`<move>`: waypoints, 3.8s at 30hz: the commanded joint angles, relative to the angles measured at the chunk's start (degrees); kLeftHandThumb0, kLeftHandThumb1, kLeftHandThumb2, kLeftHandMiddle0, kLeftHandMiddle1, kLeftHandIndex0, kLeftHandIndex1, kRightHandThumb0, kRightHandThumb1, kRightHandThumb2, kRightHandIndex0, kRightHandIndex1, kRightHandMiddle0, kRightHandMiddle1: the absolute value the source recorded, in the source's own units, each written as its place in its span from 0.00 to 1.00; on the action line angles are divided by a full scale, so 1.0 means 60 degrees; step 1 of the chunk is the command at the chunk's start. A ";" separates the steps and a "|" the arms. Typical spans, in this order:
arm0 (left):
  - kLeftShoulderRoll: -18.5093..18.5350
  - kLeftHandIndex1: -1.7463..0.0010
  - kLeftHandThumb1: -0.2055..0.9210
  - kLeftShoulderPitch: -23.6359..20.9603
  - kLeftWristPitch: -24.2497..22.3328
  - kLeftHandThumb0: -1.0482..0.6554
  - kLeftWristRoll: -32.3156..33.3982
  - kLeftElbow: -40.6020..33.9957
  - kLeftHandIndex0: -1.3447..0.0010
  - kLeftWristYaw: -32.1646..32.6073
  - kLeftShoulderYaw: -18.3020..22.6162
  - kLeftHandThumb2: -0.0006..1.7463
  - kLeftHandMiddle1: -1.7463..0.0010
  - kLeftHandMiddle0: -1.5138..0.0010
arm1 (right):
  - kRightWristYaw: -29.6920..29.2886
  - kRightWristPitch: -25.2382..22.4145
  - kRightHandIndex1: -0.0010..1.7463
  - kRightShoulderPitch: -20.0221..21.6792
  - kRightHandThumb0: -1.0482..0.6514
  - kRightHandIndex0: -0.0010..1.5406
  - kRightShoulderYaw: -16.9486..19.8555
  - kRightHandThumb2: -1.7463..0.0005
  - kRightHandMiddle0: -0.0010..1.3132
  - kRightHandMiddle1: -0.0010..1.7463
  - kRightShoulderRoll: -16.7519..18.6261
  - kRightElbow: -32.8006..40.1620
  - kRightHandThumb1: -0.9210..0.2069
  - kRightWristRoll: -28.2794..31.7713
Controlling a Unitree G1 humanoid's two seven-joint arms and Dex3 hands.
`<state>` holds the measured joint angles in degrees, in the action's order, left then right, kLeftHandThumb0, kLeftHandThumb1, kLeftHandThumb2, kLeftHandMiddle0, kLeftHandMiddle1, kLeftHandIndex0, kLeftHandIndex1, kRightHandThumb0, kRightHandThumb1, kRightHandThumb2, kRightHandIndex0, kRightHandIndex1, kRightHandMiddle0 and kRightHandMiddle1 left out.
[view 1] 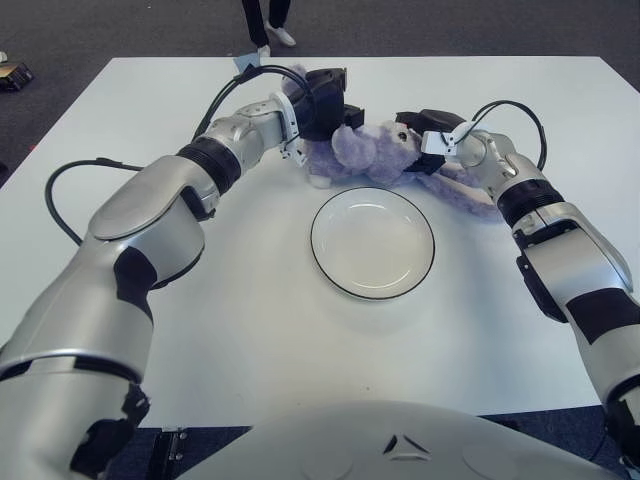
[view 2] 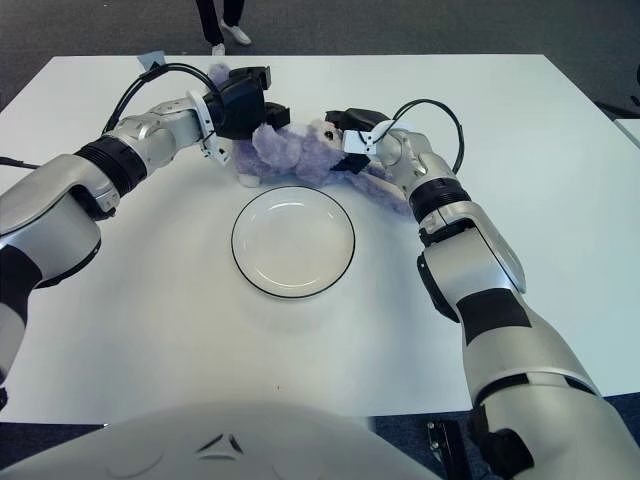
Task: Put the doll into the plate.
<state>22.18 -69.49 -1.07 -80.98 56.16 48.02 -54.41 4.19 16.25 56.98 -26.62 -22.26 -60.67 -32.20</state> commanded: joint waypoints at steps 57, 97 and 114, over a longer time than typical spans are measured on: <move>0.1353 0.88 1.00 0.3826 0.3286 0.22 0.8136 -0.1068 0.72 -0.1932 0.7212 0.46 1.00 0.66 | -0.2026 -0.0010 1.00 -0.1059 0.37 0.63 0.0806 0.39 0.36 1.00 -0.0963 0.2353 0.37 -0.0768; 0.1200 0.85 1.00 0.4569 0.3760 0.24 0.7963 -0.0867 0.71 -0.2337 0.7048 0.41 1.00 0.67 | -0.1069 0.1063 1.00 -0.2379 0.37 0.61 0.2145 0.39 0.35 1.00 -0.1430 0.5364 0.37 0.0003; 0.1110 0.84 1.00 0.4546 0.3886 0.25 0.7883 -0.0891 0.71 -0.2515 0.6934 0.41 1.00 0.66 | -0.0545 0.1865 1.00 -0.3140 0.38 0.60 0.2390 0.40 0.34 1.00 -0.1785 0.6520 0.36 0.0137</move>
<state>28.97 -42.48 21.96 -33.63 51.36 33.28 -12.61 0.71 27.06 38.47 -13.55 -32.24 -22.56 -32.21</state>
